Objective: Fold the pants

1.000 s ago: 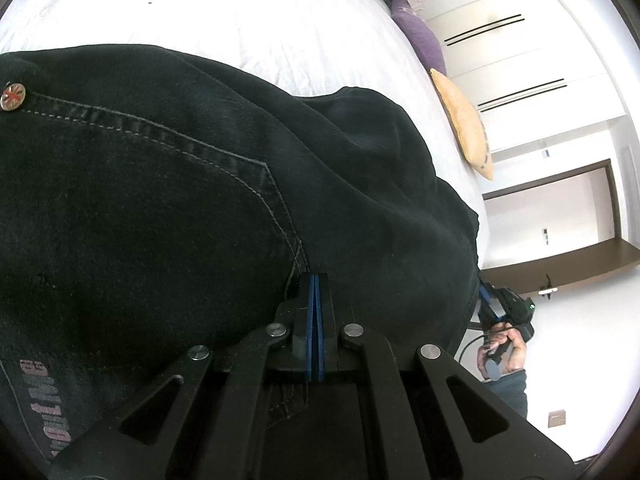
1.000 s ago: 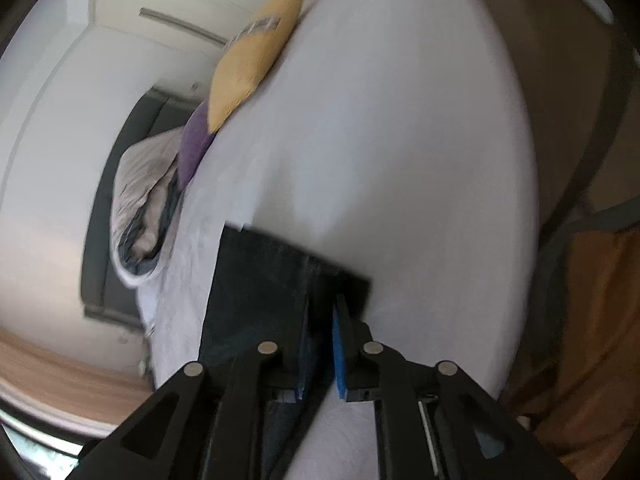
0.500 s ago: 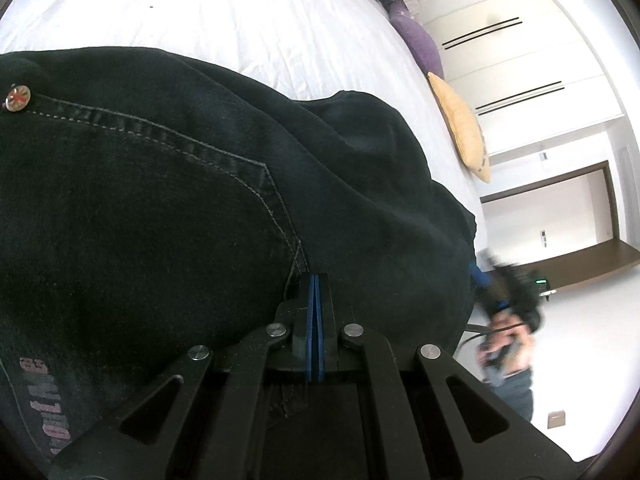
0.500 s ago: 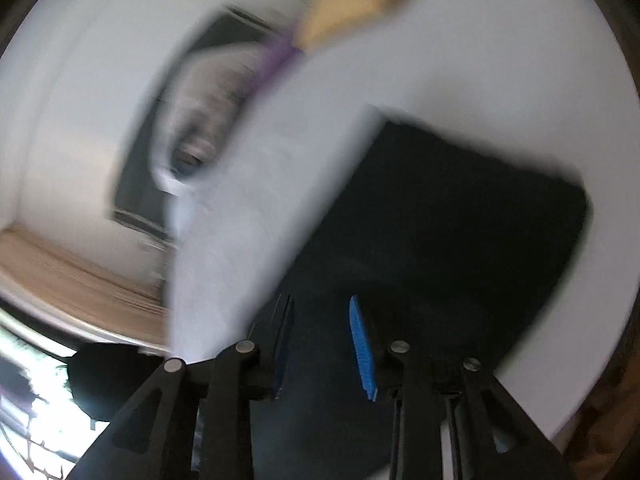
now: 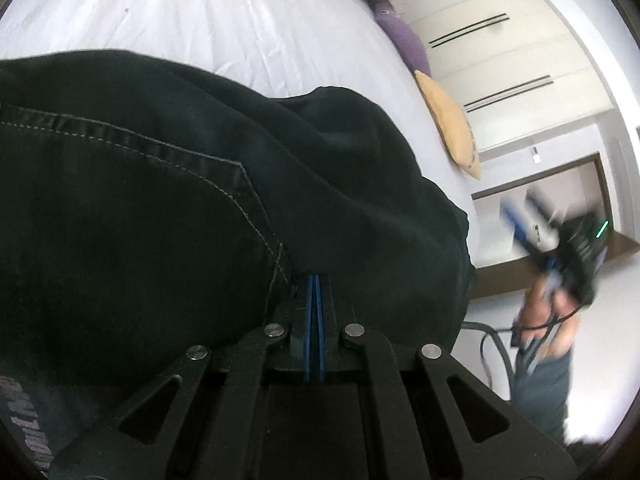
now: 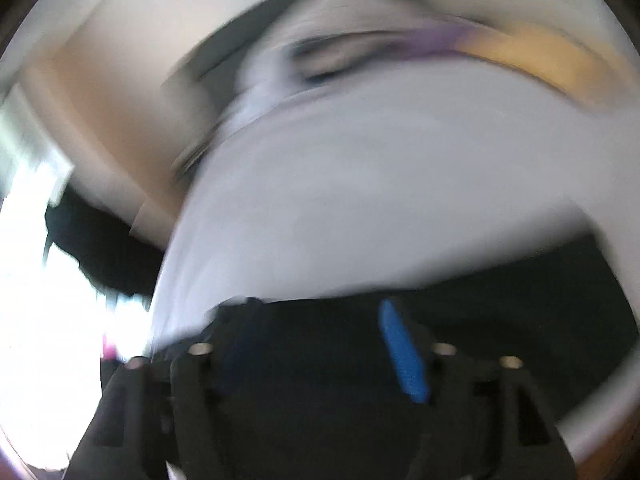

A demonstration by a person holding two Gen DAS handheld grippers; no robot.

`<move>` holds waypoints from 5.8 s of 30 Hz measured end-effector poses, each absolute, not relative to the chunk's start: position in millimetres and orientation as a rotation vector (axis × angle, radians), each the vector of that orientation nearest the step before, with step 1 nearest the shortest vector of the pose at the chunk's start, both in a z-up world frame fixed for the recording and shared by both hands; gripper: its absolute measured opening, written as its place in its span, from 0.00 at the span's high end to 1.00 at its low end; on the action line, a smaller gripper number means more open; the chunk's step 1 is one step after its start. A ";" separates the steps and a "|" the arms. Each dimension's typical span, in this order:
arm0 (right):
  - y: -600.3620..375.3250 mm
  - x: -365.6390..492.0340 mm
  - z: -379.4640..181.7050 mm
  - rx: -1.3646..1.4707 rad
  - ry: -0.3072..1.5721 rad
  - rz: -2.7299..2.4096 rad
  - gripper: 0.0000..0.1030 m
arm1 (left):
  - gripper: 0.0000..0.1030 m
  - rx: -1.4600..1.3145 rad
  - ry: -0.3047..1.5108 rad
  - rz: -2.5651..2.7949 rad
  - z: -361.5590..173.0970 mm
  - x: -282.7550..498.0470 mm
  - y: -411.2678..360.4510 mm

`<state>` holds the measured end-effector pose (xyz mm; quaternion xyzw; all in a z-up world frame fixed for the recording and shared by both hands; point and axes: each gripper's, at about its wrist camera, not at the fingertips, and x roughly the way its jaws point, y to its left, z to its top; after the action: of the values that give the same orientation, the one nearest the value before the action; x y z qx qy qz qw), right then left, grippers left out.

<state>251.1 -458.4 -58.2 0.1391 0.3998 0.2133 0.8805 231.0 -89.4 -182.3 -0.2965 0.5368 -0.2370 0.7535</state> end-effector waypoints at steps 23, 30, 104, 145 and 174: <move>-263.9 371.3 -152.2 -0.401 1.303 0.954 0.96 | 0.99 -0.563 1.090 -0.566 -201.3 208.7 -91.1; -340.8 397.0 -149.7 -0.069 1.182 0.524 0.97 | 0.99 -0.552 1.083 -0.563 -192.1 206.7 -98.9; -619.5 158.9 -197.2 0.890 0.796 0.229 0.78 | 0.99 -0.394 1.127 -0.530 -165.5 215.0 -158.8; -735.6 131.7 -219.9 1.292 0.569 -0.075 0.90 | 0.26 -0.504 1.065 -0.508 -163.1 237.8 -164.2; -385.4 150.1 -156.6 -0.309 0.826 0.244 0.95 | 0.24 -0.619 1.077 -0.509 -166.9 237.3 -164.6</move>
<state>150.1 -385.4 -156.6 -0.1493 0.3986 0.1177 0.8972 237.3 -164.6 -166.9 -0.2867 0.4988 -0.2357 0.7832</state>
